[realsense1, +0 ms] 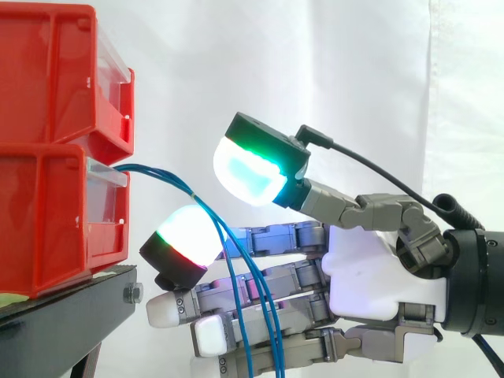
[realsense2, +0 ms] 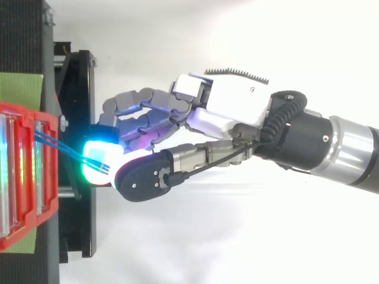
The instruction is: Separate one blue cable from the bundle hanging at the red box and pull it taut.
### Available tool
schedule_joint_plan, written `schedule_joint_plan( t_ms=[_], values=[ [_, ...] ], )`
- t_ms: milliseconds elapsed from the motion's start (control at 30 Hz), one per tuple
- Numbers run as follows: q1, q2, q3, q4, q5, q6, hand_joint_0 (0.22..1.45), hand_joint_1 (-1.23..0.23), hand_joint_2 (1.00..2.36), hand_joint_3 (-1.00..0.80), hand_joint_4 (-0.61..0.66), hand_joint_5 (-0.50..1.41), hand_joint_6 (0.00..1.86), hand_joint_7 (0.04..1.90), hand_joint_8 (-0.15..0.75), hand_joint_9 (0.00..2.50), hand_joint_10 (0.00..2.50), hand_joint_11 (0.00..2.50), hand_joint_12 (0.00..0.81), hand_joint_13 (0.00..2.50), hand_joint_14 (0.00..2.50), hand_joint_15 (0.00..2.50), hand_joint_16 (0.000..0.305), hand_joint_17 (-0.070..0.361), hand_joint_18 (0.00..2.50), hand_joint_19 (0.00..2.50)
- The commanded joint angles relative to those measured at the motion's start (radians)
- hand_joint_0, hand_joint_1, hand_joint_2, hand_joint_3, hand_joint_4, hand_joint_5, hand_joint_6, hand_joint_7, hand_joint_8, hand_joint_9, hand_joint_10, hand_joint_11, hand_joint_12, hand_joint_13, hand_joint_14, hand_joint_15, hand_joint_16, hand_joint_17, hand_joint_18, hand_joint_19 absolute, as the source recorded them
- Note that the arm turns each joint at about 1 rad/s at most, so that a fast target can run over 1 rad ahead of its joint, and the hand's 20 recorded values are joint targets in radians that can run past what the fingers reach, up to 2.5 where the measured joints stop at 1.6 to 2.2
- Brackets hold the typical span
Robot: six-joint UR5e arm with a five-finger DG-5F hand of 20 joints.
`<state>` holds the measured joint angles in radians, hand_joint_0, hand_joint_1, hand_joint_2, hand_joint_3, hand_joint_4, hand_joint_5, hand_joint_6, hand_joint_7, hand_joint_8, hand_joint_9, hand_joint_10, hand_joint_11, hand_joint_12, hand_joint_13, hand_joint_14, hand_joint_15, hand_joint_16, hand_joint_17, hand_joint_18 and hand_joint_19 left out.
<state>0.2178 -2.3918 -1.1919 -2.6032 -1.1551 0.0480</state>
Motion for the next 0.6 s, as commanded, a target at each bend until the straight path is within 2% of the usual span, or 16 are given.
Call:
schedule_joint_plan(
  t_ms=[0,167,433,567],
  values=[
    [0.0,-0.004,0.0,0.023,0.0,-0.007,0.56,-0.59,1.0,-0.5,0.19,-0.18,0.55,1.14,0.293,0.61,0.02,0.45,0.342,0.93,0.02,0.67,0.042,0.095,0.5,0.38],
    [0.0,-0.004,-0.002,0.038,0.0,-0.031,0.57,-0.6,1.0,-0.49,0.19,-0.18,0.55,1.14,0.291,0.61,0.01,0.45,0.339,0.95,0.02,0.69,0.042,0.094,0.51,0.39],
    [0.0,-0.013,-0.002,0.052,0.0,-0.034,0.58,-0.61,1.0,-0.47,0.18,-0.18,0.55,1.14,0.288,0.61,0.02,0.47,0.342,0.99,0.02,0.76,0.042,0.094,0.54,0.4],
    [0.0,-0.013,-0.002,0.046,0.002,-0.033,0.59,-0.61,1.0,-0.47,0.18,-0.18,0.56,1.14,0.289,0.7,0.02,0.7,0.347,1.01,0.03,0.88,0.041,0.093,0.56,0.42]
  ],
)
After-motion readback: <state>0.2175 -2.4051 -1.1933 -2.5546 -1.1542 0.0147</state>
